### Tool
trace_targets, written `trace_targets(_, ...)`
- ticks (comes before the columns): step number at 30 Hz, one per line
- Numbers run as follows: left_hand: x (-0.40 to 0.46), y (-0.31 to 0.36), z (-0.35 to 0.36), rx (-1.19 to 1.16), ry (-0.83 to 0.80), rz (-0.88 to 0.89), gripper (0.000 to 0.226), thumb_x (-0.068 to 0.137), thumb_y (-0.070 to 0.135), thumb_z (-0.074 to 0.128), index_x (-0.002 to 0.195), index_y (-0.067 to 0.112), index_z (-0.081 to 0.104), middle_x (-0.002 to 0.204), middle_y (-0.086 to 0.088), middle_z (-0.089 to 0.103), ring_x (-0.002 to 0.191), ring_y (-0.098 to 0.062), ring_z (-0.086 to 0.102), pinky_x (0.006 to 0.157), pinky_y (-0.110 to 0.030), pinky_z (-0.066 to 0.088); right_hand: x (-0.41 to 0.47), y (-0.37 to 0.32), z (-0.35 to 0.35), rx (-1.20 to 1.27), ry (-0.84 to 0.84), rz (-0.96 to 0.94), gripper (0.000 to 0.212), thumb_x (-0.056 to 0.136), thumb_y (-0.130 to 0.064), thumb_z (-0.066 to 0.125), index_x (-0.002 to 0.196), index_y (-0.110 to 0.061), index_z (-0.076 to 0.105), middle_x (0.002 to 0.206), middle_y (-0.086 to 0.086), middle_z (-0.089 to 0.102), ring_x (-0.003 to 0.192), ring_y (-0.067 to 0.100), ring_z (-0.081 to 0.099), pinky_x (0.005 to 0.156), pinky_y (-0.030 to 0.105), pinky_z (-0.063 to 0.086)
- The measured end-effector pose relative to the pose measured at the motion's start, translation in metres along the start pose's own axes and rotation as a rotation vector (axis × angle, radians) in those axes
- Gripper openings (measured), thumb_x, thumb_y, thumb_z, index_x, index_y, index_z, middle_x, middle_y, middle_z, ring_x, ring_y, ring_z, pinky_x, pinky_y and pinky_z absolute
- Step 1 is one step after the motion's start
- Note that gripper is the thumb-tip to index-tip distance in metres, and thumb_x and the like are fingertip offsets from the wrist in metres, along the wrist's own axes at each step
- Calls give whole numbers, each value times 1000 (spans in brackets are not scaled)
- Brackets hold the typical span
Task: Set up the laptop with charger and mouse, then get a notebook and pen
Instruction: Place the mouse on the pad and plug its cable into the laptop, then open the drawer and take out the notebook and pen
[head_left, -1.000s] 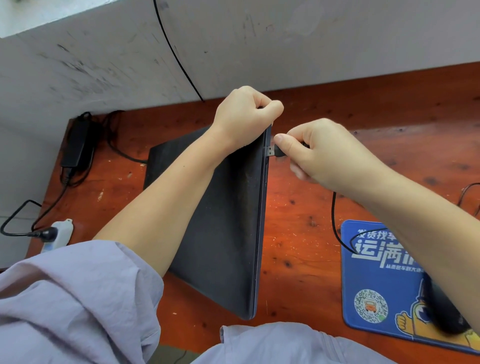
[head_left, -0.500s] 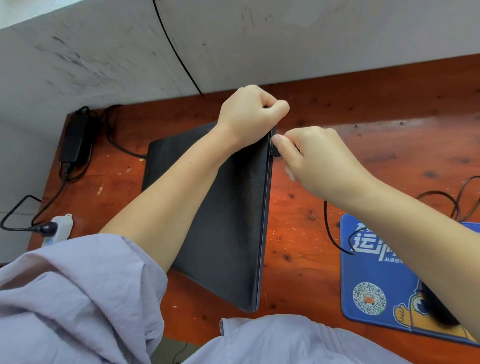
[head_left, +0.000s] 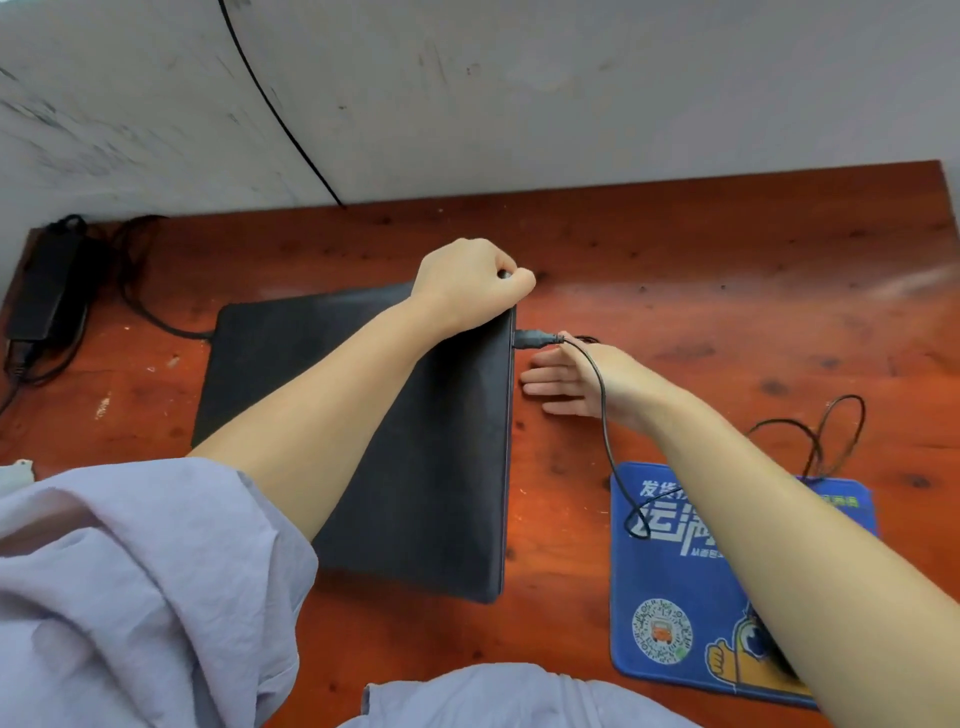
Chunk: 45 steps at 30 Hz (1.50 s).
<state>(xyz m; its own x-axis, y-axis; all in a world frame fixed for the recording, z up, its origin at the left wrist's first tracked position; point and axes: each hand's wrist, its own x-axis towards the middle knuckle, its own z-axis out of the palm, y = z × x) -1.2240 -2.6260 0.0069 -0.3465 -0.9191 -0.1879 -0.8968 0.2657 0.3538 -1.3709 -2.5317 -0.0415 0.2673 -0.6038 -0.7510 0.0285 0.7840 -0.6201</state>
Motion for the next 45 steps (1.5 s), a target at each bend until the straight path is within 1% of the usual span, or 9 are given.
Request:
trace_targets(7,15,-5,37,74,-99,-13,33,77,35,44,51,16,33,48,-2,30,50,-22,30,48,-26,25,-4,-14,-53,-209,245,-47,44,100,-33,25,123,-8,52,102,6,66,88,10,63,71,26,52)
trace_targets(10,19,-6,51,85,-96,-45,32,79,33,47,53,16,40,53,-3,42,56,-25,39,50,-26,28,-3,-10,-62,-251,335,-106,39,100,-27,27,120,-8,55,94,3,65,82,8,61,66,23,51)
trace_targets(16,21,-1,64,39,-64,-125,18,82,28,49,77,15,60,85,-7,67,81,-31,59,66,-29,38,4,6,-59,-387,433,-226,32,98,-20,33,114,-13,59,96,0,65,90,10,62,76,26,52)
trace_targets(22,4,3,74,30,29,-85,28,93,28,47,97,5,62,107,-12,59,98,-32,55,93,-39,35,7,14,-55,-473,500,-254,30,96,-16,35,114,-15,59,97,-2,64,90,8,61,95,36,49)
trace_targets(26,-3,6,55,-139,75,-15,30,94,24,53,113,1,59,118,-15,54,115,-31,45,96,-39,40,-9,17,-52,-465,529,-276,30,94,-16,37,113,-17,60,101,-1,65,98,13,62,96,42,48)
trace_targets(30,-14,10,24,-186,44,15,26,91,16,50,112,6,61,114,-15,61,110,-30,53,94,-37,44,-41,28,-54,-473,624,-337,30,93,-16,37,109,-21,61,110,4,67,104,19,61,95,46,48)
trace_targets(34,-46,33,22,-200,-8,197,23,89,14,49,103,6,66,104,-12,67,99,-29,59,87,-38,47,-86,47,-55,-451,812,-399,30,92,-13,37,109,-18,61,111,7,67,105,24,60,93,46,48)
trace_targets(38,-89,71,44,-227,-92,457,20,89,12,50,95,6,68,98,-11,69,93,-28,60,83,-38,47,-146,100,-45,-388,1085,-405,30,93,-11,37,112,-15,60,108,3,65,100,20,60,77,28,46)
trace_targets(45,-215,121,98,-237,-383,878,18,87,11,52,95,11,68,96,-7,69,91,-25,62,80,-36,49,-229,268,58,-53,1558,-278,31,89,5,37,105,-1,63,104,17,65,98,27,62,92,36,47)
